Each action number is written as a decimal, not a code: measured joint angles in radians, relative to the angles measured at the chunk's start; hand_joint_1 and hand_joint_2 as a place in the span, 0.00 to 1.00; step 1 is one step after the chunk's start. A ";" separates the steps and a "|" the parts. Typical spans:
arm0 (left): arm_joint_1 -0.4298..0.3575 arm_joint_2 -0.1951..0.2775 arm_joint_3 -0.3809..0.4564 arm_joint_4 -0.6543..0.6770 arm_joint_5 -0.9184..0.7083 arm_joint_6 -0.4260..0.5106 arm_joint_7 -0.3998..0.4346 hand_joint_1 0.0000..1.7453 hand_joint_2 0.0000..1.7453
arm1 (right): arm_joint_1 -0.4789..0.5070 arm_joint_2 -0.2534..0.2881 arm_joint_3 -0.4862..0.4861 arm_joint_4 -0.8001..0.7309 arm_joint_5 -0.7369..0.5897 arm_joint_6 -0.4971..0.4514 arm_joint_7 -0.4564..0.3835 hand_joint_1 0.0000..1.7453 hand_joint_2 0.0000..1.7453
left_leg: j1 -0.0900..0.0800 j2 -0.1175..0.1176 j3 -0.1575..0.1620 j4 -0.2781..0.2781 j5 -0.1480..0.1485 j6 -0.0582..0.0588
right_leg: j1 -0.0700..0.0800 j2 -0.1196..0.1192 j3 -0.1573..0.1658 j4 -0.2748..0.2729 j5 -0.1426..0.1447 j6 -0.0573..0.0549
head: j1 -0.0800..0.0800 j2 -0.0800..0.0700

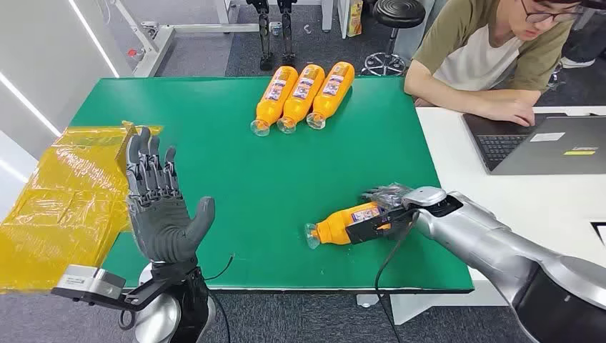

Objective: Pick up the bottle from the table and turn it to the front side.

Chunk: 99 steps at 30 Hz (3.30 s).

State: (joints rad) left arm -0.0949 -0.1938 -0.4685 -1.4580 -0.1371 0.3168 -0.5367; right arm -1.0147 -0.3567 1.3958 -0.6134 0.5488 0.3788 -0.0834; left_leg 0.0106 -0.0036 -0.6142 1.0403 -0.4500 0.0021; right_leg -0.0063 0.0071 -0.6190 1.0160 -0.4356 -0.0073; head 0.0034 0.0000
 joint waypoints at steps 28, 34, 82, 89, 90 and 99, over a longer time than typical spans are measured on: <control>0.052 0.020 0.000 -0.021 0.013 -0.026 0.047 0.00 1.00 | 0.502 0.177 -0.643 -0.401 0.025 -0.874 -0.087 1.00 1.00 | 0.000 -0.005 -0.001 -0.002 -0.001 0.000 | 0.001 -0.004 -0.001 0.000 -0.005 0.001 | 0.000 0.000; 0.028 0.014 -0.007 0.047 -0.008 -0.094 0.133 0.00 1.00 | 0.644 0.303 -0.773 -0.532 -0.148 -1.042 -0.253 1.00 1.00 | 0.000 -0.005 -0.001 -0.002 -0.001 0.000 | 0.000 -0.003 -0.001 0.000 -0.005 0.001 | 0.000 0.000; -0.093 0.039 -0.026 0.208 0.027 -0.284 0.105 1.00 1.00 | 0.615 0.405 -0.728 -0.591 0.172 -0.458 -0.101 0.97 1.00 | 0.000 -0.003 -0.002 -0.001 -0.001 0.000 | 0.000 -0.003 -0.001 0.000 -0.005 0.001 | 0.000 0.000; -0.092 0.038 -0.025 0.208 0.026 -0.288 0.102 1.00 1.00 | 0.619 0.408 -0.729 -0.591 0.177 -0.463 -0.102 0.10 1.00 | 0.000 -0.003 -0.002 -0.001 -0.001 0.000 | 0.000 -0.003 -0.001 0.000 -0.005 0.001 | 0.000 0.000; -0.093 0.038 -0.025 0.208 0.025 -0.288 0.102 1.00 1.00 | 0.621 0.408 -0.729 -0.591 0.182 -0.470 -0.103 0.00 1.00 | 0.000 -0.003 -0.002 -0.001 -0.001 0.000 | 0.000 -0.003 -0.001 0.000 -0.005 0.001 | 0.000 0.000; -0.093 0.031 -0.011 0.207 -0.021 -0.221 0.111 1.00 1.00 | 0.649 0.436 -0.729 -0.609 0.164 -0.616 -0.155 0.00 1.00 | 0.000 -0.003 -0.002 -0.002 -0.001 0.000 | 0.000 -0.003 -0.001 0.000 -0.005 0.001 | 0.000 0.000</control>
State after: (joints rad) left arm -0.1879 -0.1628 -0.4793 -1.2512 -0.1582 0.0960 -0.4262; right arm -0.3656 0.0793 0.6668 -1.2224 0.7132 -0.2374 -0.2383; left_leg 0.0107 -0.0066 -0.6159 1.0387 -0.4507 0.0017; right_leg -0.0062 0.0045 -0.6205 1.0164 -0.4401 -0.0068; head 0.0033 0.0000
